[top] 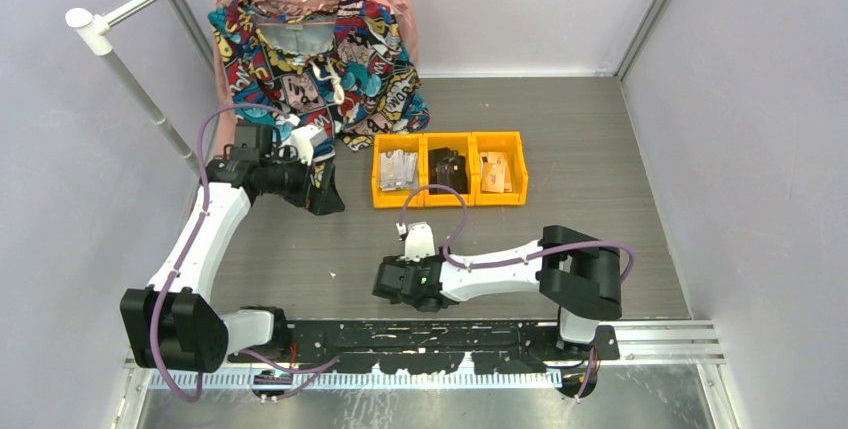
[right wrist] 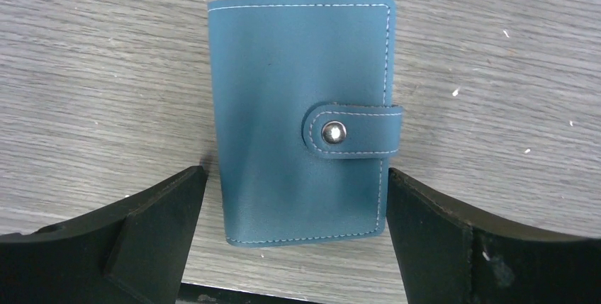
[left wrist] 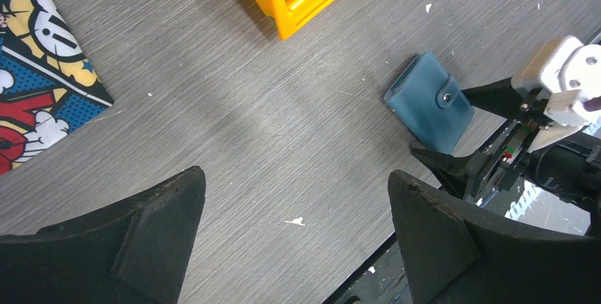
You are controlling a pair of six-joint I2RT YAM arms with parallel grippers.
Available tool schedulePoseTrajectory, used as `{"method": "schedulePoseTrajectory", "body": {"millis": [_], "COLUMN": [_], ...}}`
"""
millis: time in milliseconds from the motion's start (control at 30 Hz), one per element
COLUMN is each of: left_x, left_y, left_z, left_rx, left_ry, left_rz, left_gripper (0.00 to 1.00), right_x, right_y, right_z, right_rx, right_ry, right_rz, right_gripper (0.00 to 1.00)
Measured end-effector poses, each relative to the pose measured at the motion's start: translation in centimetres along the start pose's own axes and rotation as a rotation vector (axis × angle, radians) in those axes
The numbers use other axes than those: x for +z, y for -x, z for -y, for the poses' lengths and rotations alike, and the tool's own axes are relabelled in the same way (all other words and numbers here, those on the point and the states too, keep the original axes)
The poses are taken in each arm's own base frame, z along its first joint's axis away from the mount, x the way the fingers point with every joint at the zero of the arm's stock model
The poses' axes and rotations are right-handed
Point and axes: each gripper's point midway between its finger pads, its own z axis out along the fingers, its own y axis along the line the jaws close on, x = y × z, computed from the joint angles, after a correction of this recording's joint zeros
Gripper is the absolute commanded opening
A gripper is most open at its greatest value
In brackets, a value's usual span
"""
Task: Take the credit cards out of the card holder
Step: Pick up the card holder from the center of the board.
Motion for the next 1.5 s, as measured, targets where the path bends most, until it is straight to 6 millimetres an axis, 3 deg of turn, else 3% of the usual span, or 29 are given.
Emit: {"method": "schedulePoseTrajectory", "body": {"millis": [233, 500, 733, 833, 1067, 1267, 1367, 1500], "left_x": [-0.2, -0.8, -0.8, -0.8, -1.7, -2.5, -3.0, -3.6], "left_y": [0.1, 0.5, 0.6, 0.8, 1.7, 2.8, 3.2, 3.7], "left_z": [0.5, 1.7, 2.3, 2.6, 4.5, 7.2, 8.2, 9.2], "left_rx": [-0.019, -0.079, -0.196, -0.265, -0.397, -0.520, -0.559, -0.584], "left_ry": [-0.013, -0.041, -0.055, -0.055, -0.113, -0.241, -0.288, -0.331], "left_rz": [0.010, 0.033, 0.033, 0.034, 0.066, 0.109, 0.132, 0.156], "left_gripper": [1.00, 1.00, 1.00, 1.00, 0.98, 0.83, 0.76, 0.71], "right_x": [0.2, 0.6, -0.3, -1.4, -7.0, -11.8, -13.3, -13.5], "right_y": [0.0, 0.7, 2.3, 3.8, 10.4, 16.1, 17.6, 18.2], "right_z": [-0.8, -0.6, -0.4, -0.4, -1.8, -5.0, -5.9, -7.2], "right_rx": [-0.015, -0.010, -0.040, -0.053, -0.029, 0.002, 0.000, -0.023], "right_ry": [0.045, 0.060, 0.092, 0.114, 0.252, 0.374, 0.407, 0.421], "right_rz": [-0.023, -0.016, 0.044, 0.092, 0.286, 0.420, 0.454, 0.466], "right_gripper": [0.95, 0.65, 0.63, 0.64, 0.65, 0.66, 0.66, 0.66]}}
